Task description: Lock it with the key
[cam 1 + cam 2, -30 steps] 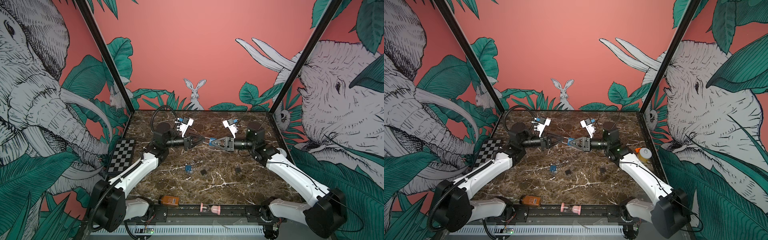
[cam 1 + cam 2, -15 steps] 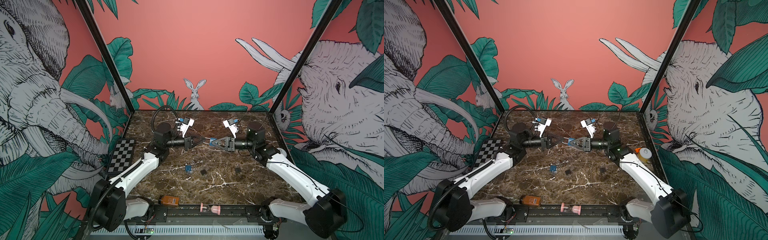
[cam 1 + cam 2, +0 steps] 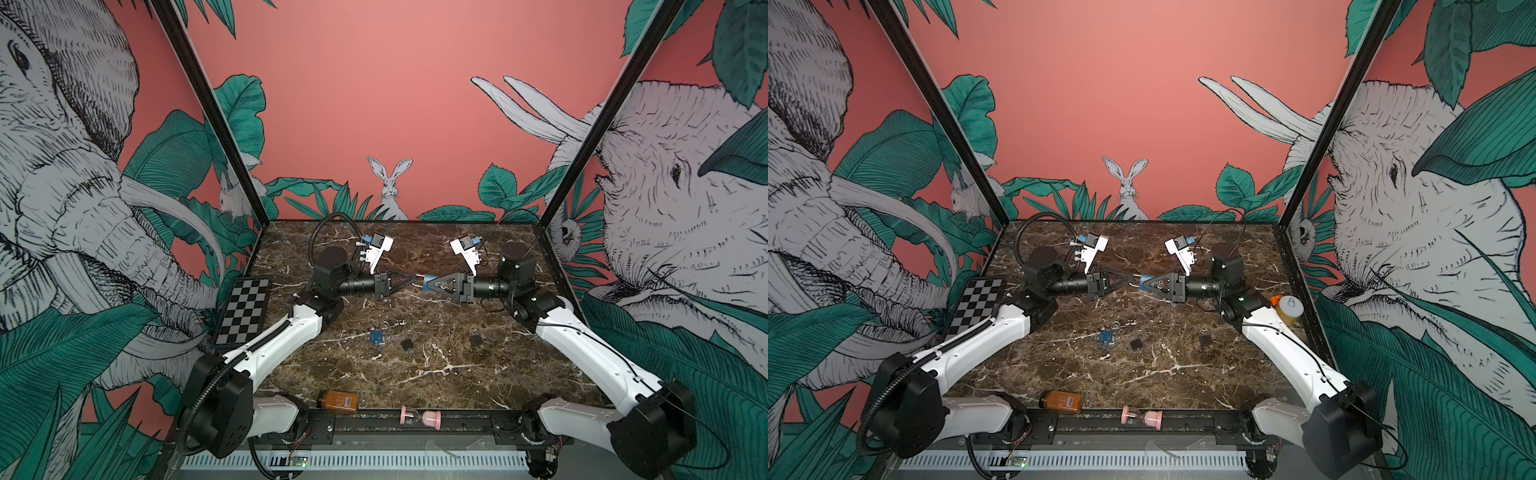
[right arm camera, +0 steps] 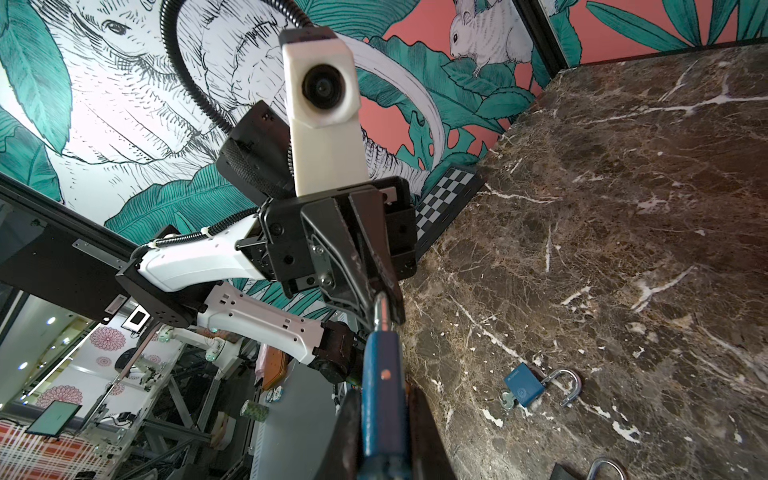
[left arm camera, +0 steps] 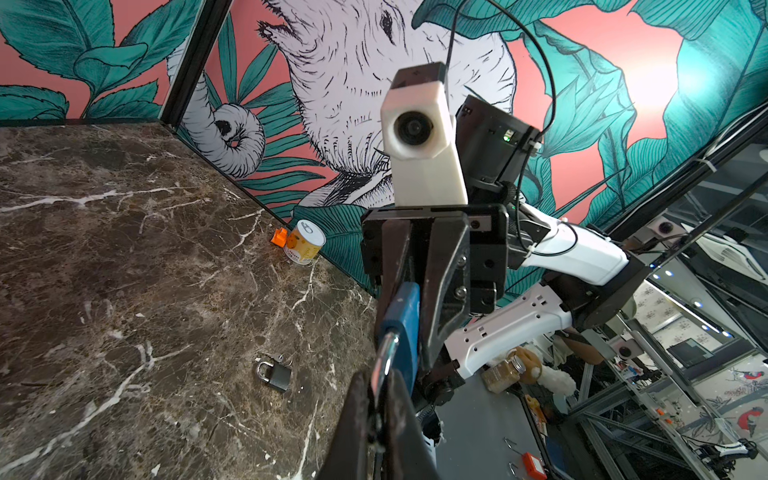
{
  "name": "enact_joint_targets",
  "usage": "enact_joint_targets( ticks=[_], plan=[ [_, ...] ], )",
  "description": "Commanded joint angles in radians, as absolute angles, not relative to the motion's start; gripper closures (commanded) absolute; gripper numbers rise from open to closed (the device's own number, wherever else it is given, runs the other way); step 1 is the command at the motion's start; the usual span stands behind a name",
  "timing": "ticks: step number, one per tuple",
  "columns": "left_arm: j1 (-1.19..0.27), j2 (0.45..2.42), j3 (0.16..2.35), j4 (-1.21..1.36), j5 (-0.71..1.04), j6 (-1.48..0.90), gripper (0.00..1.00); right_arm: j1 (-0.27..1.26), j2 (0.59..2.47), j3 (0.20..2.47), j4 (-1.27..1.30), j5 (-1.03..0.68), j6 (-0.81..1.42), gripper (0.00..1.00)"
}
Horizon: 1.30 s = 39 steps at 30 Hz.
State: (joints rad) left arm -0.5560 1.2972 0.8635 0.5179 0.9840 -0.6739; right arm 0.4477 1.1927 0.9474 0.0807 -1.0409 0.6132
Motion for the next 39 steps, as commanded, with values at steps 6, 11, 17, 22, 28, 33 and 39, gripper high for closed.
enact_joint_targets(
  ticks=[6, 11, 17, 22, 28, 33, 39],
  plan=[
    [-0.679, 1.322, 0.903, 0.617, 1.090, -0.695, 1.00, 0.477, 1.238, 0.999, 0.153, -0.995, 0.599, 1.00],
    [-0.687, 1.326, 0.904, 0.612, 1.090, -0.691, 1.00, 0.484, 1.262, 1.006, 0.168, -0.996, 0.603, 1.00],
    [-0.692, 1.318, 0.905, 0.559, 1.063, -0.654, 1.00, 0.487, 1.275, 1.005, 0.165, -0.989, 0.599, 1.00],
    [-0.657, 1.288, 0.889, 0.465, 0.936, -0.567, 0.99, 0.452, 1.236, 0.972, 0.133, -0.985, 0.584, 1.00],
    [-0.632, 1.349, 0.909, 0.623, 1.005, -0.677, 0.78, 0.439, 1.197, 0.935, 0.104, -0.989, 0.563, 1.00],
    [-0.633, 1.381, 0.914, 0.692, 1.041, -0.734, 0.83, 0.438, 1.190, 0.914, 0.121, -0.980, 0.566, 1.00],
    [-0.634, 1.365, 0.897, 0.663, 1.021, -0.714, 1.00, 0.434, 1.191, 0.902, 0.140, -0.965, 0.578, 1.00]
  ],
)
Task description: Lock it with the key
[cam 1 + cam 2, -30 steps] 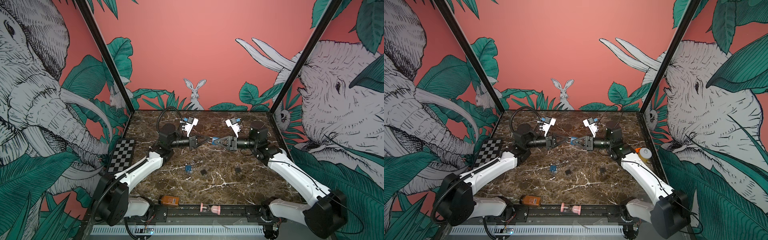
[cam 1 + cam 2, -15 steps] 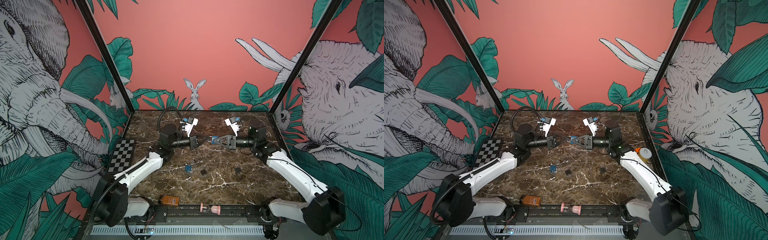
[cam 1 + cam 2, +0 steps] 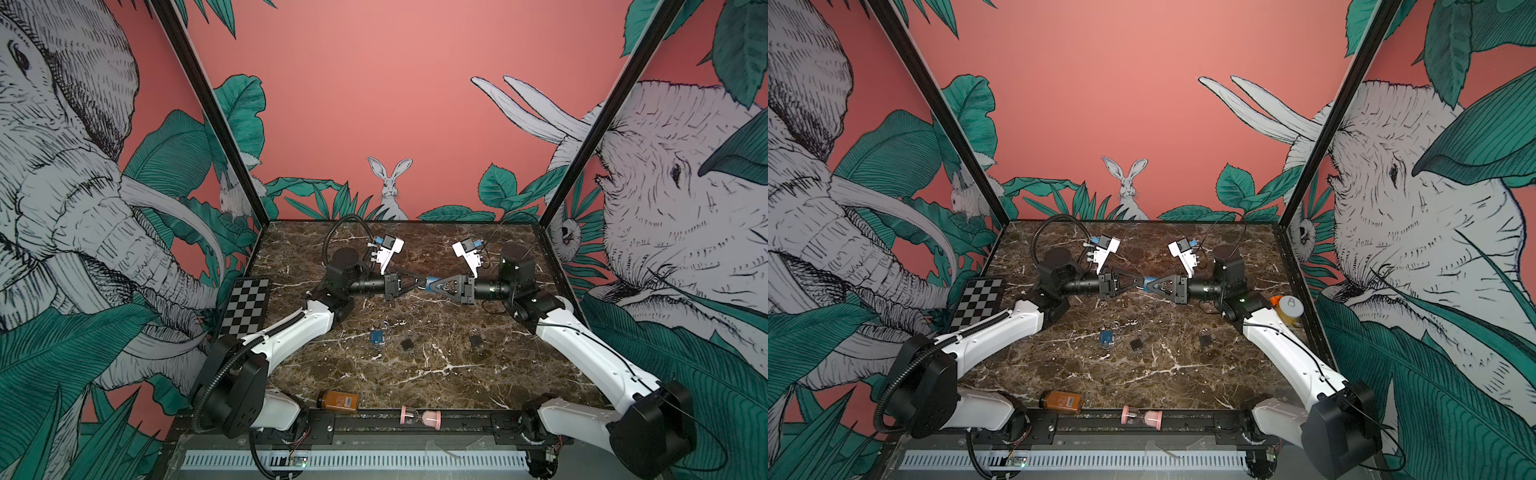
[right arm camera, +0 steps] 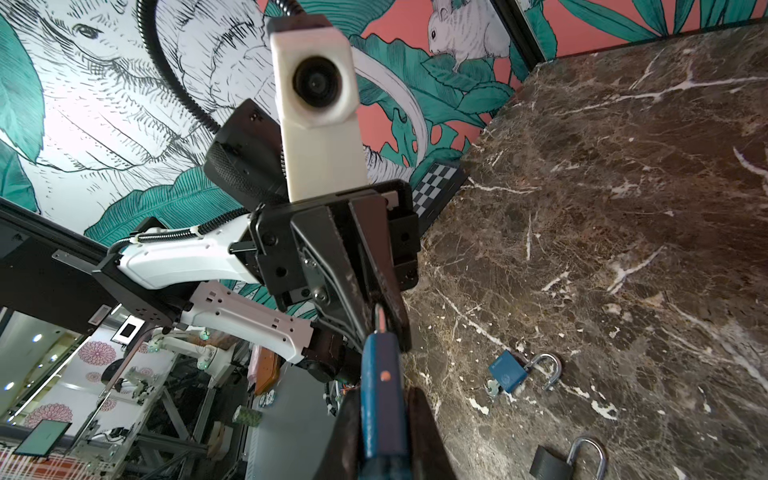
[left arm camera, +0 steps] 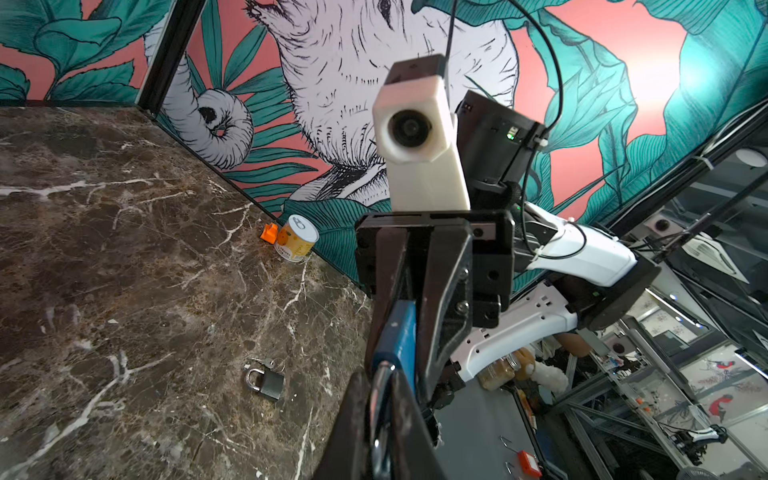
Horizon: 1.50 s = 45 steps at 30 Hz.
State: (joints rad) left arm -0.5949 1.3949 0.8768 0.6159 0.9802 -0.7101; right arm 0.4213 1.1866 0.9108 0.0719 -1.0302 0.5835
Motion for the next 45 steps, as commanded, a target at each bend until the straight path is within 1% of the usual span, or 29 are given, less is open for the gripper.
enact_joint_targets(
  ticks=[1, 2, 5, 8, 10, 23, 28, 30, 31, 33, 39, 40, 41, 42, 43, 45],
  plan=[
    [-0.633, 1.361, 0.895, 0.654, 1.015, -0.707, 1.00, 0.432, 1.189, 0.900, 0.147, -0.963, 0.583, 1.00],
    [-0.631, 1.355, 0.888, 0.652, 1.000, -0.705, 1.00, 0.429, 1.187, 0.895, 0.153, -0.963, 0.590, 1.00],
    [-0.613, 1.345, 0.866, 0.677, 0.969, -0.717, 1.00, 0.414, 1.166, 0.879, 0.176, -0.959, 0.608, 0.85],
    [-0.588, 1.345, 0.849, 0.740, 0.964, -0.762, 1.00, 0.399, 1.141, 0.857, 0.210, -0.960, 0.632, 0.80],
    [-0.582, 1.348, 0.850, 0.744, 0.965, -0.766, 1.00, 0.397, 1.129, 0.849, 0.226, -0.961, 0.642, 0.78],
    [-0.583, 1.379, 0.860, 0.752, 0.967, -0.778, 1.00, 0.394, 1.089, 0.831, 0.280, -0.979, 0.670, 0.77],
    [-0.582, 1.381, 0.855, 0.753, 0.961, -0.780, 1.00, 0.393, 1.076, 0.828, 0.279, -0.982, 0.670, 0.77],
    [-0.582, 1.383, 0.856, 0.755, 0.961, -0.781, 1.00, 0.393, 1.075, 0.824, 0.294, -0.983, 0.677, 0.80],
    [-0.583, 1.385, 0.858, 0.752, 0.962, -0.782, 1.00, 0.393, 1.076, 0.822, 0.303, -0.983, 0.683, 0.83],
    [-0.583, 1.390, 0.859, 0.740, 0.962, -0.778, 1.00, 0.392, 1.080, 0.818, 0.331, -0.988, 0.701, 1.00],
    [-0.584, 1.409, 0.870, 0.733, 0.968, -0.782, 1.00, 0.393, 1.085, 0.802, 0.398, -0.996, 0.743, 1.00],
    [-0.586, 1.412, 0.873, 0.741, 0.975, -0.788, 0.84, 0.393, 1.084, 0.798, 0.411, -0.995, 0.752, 1.00],
    [-0.589, 1.416, 0.871, 0.762, 0.982, -0.797, 0.72, 0.393, 1.086, 0.796, 0.415, -0.996, 0.755, 1.00],
    [-0.595, 1.417, 0.872, 0.780, 0.987, -0.806, 0.67, 0.393, 1.088, 0.797, 0.418, -0.997, 0.756, 1.00],
    [-0.601, 1.420, 0.873, 0.789, 0.989, -0.809, 0.64, 0.393, 1.086, 0.796, 0.419, -0.996, 0.759, 1.00],
    [-0.612, 1.427, 0.880, 0.790, 0.992, -0.810, 0.63, 0.393, 1.087, 0.796, 0.422, -0.994, 0.760, 1.00]
  ],
)
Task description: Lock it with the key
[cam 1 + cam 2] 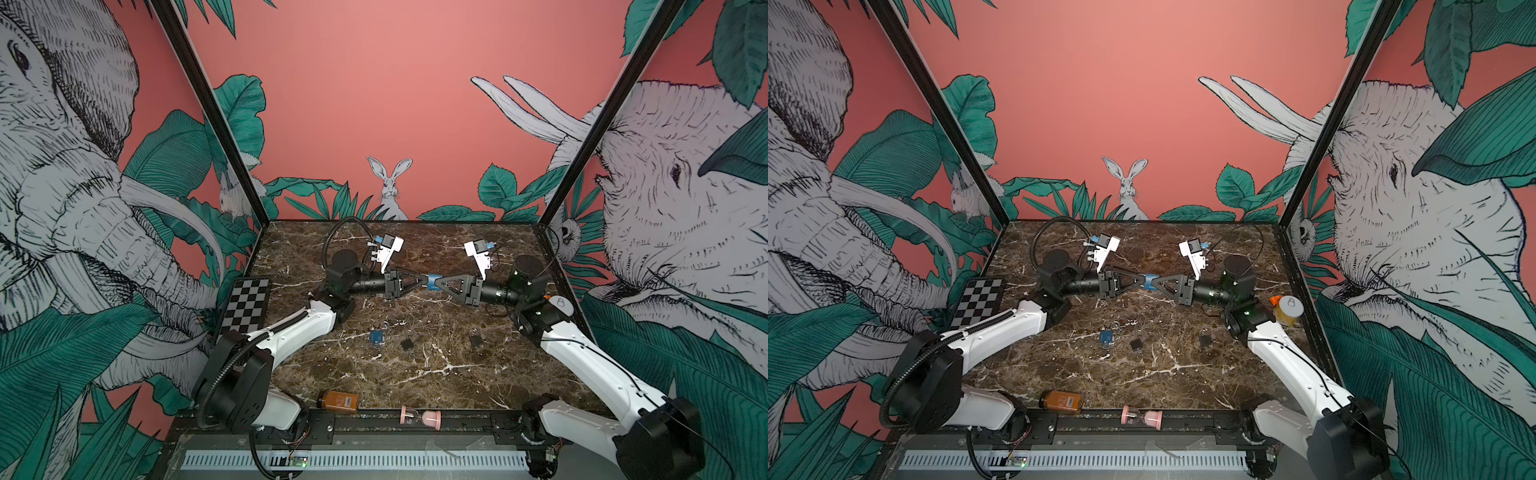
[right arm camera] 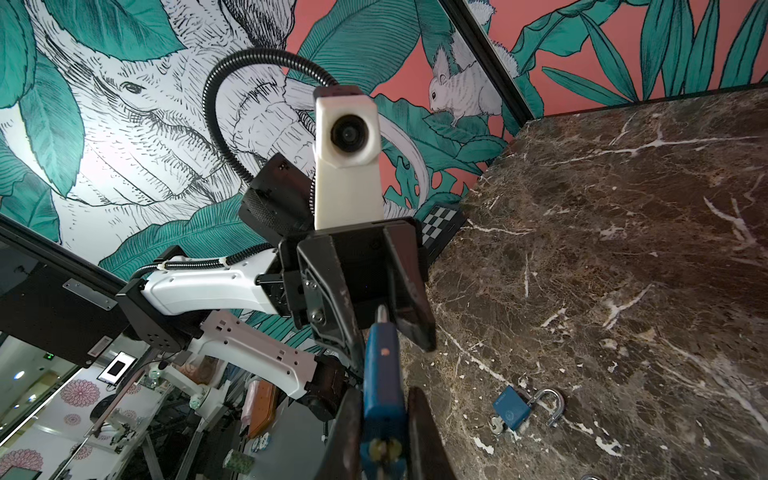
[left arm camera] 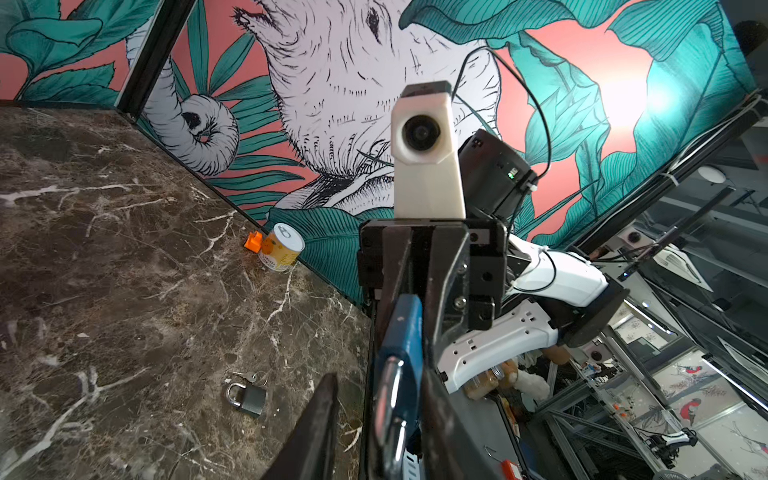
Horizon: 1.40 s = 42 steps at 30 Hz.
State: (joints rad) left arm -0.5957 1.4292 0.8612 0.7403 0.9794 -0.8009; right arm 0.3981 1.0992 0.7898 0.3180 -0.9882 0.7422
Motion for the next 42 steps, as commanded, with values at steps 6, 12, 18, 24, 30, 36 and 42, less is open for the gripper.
enact_joint_targets(
  ticks=[6, 12, 18, 24, 30, 36, 42],
  plan=[
    [-0.626, 1.445, 0.890, 0.819, 0.997, -0.832, 0.70, 0.393, 1.096, 0.797, 0.417, -0.999, 0.763, 1.00],
    [-0.626, 1.453, 0.893, 0.850, 0.999, -0.854, 0.74, 0.393, 1.101, 0.800, 0.396, -1.007, 0.756, 1.00],
    [-0.626, 1.444, 0.896, 0.860, 1.005, -0.863, 0.75, 0.393, 1.102, 0.793, 0.390, -1.008, 0.747, 1.00],
    [-0.632, 1.447, 0.895, 0.870, 1.025, -0.873, 0.77, 0.393, 1.107, 0.793, 0.390, -1.007, 0.740, 1.00],
    [-0.640, 1.454, 0.903, 0.876, 1.037, -0.880, 0.78, 0.393, 1.115, 0.798, 0.396, -1.014, 0.737, 1.00],
    [-0.650, 1.459, 0.913, 0.878, 1.052, -0.882, 0.78, 0.393, 1.124, 0.796, 0.399, -1.017, 0.732, 1.00],
    [-0.657, 1.464, 0.914, 0.902, 1.063, -0.902, 0.79, 0.393, 1.132, 0.790, 0.407, -1.016, 0.730, 1.00]
  ],
)
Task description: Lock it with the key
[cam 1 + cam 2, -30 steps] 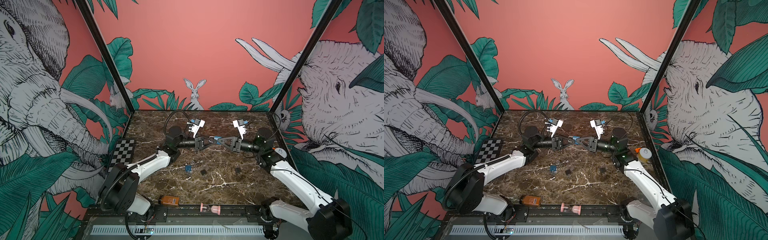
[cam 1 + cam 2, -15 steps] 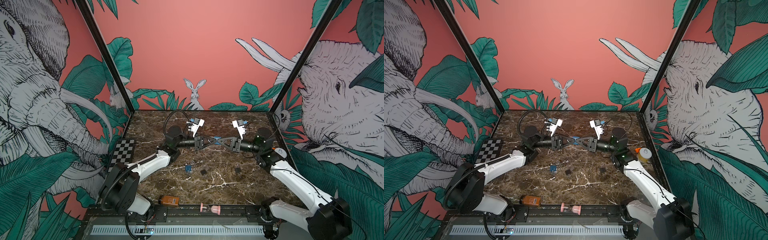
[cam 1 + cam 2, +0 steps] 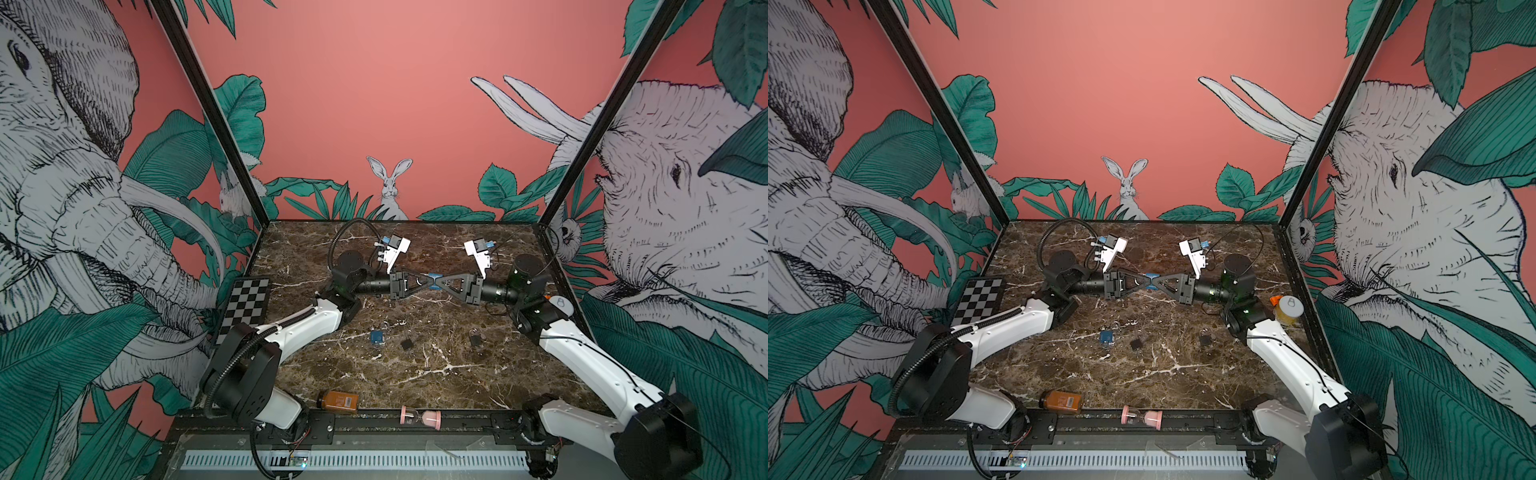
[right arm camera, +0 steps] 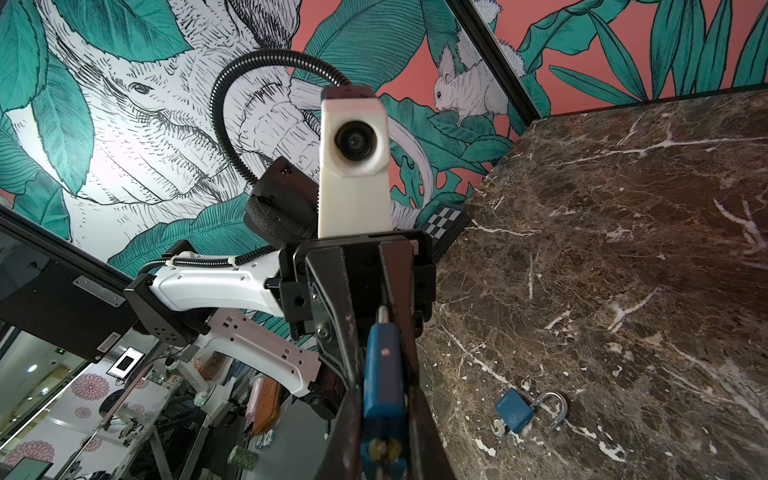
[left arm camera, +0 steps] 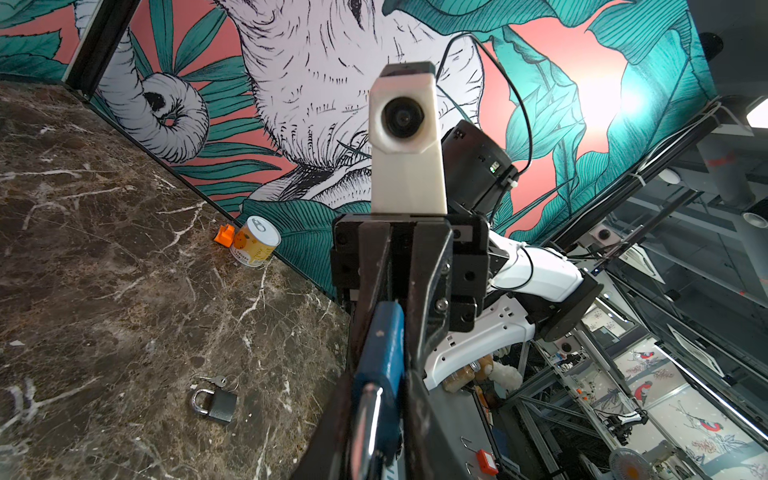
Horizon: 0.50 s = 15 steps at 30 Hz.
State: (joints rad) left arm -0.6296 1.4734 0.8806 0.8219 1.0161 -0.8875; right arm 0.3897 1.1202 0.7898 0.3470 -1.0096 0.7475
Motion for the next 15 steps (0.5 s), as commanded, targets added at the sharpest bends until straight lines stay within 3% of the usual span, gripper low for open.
enact_joint_targets(
  ticks=[1, 8, 15],
  plan=[
    [-0.660, 1.465, 0.913, 0.909, 1.065, -0.907, 0.79, 0.394, 1.134, 0.789, 0.410, -1.019, 0.731, 1.00],
    [-0.663, 1.484, 0.914, 0.979, 1.074, -0.957, 0.82, 0.397, 1.156, 0.784, 0.420, -1.024, 0.729, 1.00],
    [-0.677, 1.517, 0.923, 1.013, 1.106, -0.989, 0.77, 0.397, 1.174, 0.781, 0.414, -1.026, 0.717, 1.00]
  ],
)
